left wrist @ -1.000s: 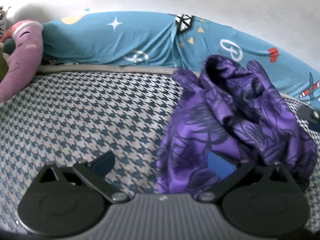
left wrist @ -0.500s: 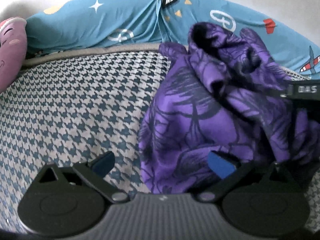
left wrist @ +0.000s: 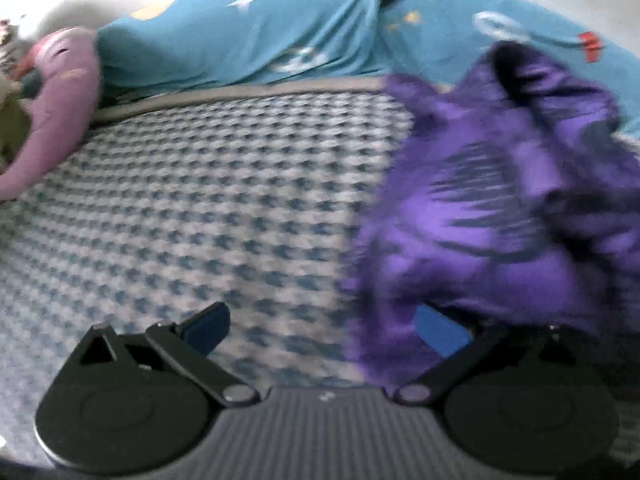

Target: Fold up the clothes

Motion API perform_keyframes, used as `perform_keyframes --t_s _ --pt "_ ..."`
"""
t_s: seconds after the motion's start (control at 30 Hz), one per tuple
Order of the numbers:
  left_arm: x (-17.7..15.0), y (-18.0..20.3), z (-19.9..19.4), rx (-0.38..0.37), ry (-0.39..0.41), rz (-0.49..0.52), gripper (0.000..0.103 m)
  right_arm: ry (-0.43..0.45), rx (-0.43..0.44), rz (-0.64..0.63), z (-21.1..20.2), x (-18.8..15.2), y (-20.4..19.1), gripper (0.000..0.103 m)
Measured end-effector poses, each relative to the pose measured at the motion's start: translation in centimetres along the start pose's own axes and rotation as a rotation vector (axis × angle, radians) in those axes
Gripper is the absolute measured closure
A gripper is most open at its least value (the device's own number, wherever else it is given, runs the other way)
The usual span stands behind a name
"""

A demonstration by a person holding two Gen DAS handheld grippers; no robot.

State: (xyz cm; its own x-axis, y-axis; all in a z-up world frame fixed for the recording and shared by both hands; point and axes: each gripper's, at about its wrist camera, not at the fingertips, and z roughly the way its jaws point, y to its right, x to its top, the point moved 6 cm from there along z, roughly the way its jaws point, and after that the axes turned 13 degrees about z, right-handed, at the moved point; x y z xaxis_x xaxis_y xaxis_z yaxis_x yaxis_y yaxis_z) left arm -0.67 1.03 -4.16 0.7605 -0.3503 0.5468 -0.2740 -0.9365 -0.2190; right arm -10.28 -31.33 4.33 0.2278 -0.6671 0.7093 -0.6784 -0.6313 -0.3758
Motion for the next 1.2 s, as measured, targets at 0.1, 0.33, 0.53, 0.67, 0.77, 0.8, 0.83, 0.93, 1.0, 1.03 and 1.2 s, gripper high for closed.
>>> perform_keyframes --t_s 0.1,0.33,0.53,0.67,0.77,0.8,0.83,0.93,1.0,1.03,1.2 --pt "-0.3 -1.4 0.9 -0.009 -0.036 -0.069 0.0 -0.015 0.083 -0.006 -0.1 -0.1 -0.8 0.087" --pt "0.1 -1.8 0.0 -0.081 0.011 -0.093 0.0 -0.062 0.247 -0.061 0.5 -1.6 -4.4 0.064" --pt "0.7 -0.8 -1.2 -0.167 0.06 -0.072 0.0 -0.073 0.332 -0.157 2.3 -3.3 -7.6 0.035" --pt "0.8 0.1 -2.0 -0.161 0.086 -0.018 0.0 -0.059 0.35 -0.226 3.6 -4.0 -9.4 0.025" --pt "0.7 0.6 -2.4 -0.155 0.088 0.007 0.0 -0.058 0.337 -0.26 5.1 -4.4 -10.8 0.02" --pt "0.7 0.7 -2.3 -0.159 0.088 0.012 0.0 -0.061 0.332 -0.269 5.6 -4.5 -11.3 0.02" --pt "0.7 0.6 -2.3 -0.159 0.088 0.015 0.0 -0.068 0.329 -0.277 6.1 -4.7 -11.7 0.02" --pt "0.8 0.4 -2.1 -0.159 0.087 0.022 0.0 -0.089 0.326 -0.3 7.3 -5.2 -12.9 0.02" --pt "0.8 0.1 -1.9 -0.153 0.086 0.025 0.0 -0.09 0.32 -0.324 7.9 -5.6 -13.6 0.02" --pt "0.7 0.0 -1.9 -0.149 0.084 0.027 0.0 -0.084 0.302 -0.332 8.2 -5.7 -13.8 0.02" --pt "0.6 -0.6 -1.6 -0.139 0.075 0.028 0.0 -0.1 0.271 -0.311 9.6 -5.9 -14.1 0.069"
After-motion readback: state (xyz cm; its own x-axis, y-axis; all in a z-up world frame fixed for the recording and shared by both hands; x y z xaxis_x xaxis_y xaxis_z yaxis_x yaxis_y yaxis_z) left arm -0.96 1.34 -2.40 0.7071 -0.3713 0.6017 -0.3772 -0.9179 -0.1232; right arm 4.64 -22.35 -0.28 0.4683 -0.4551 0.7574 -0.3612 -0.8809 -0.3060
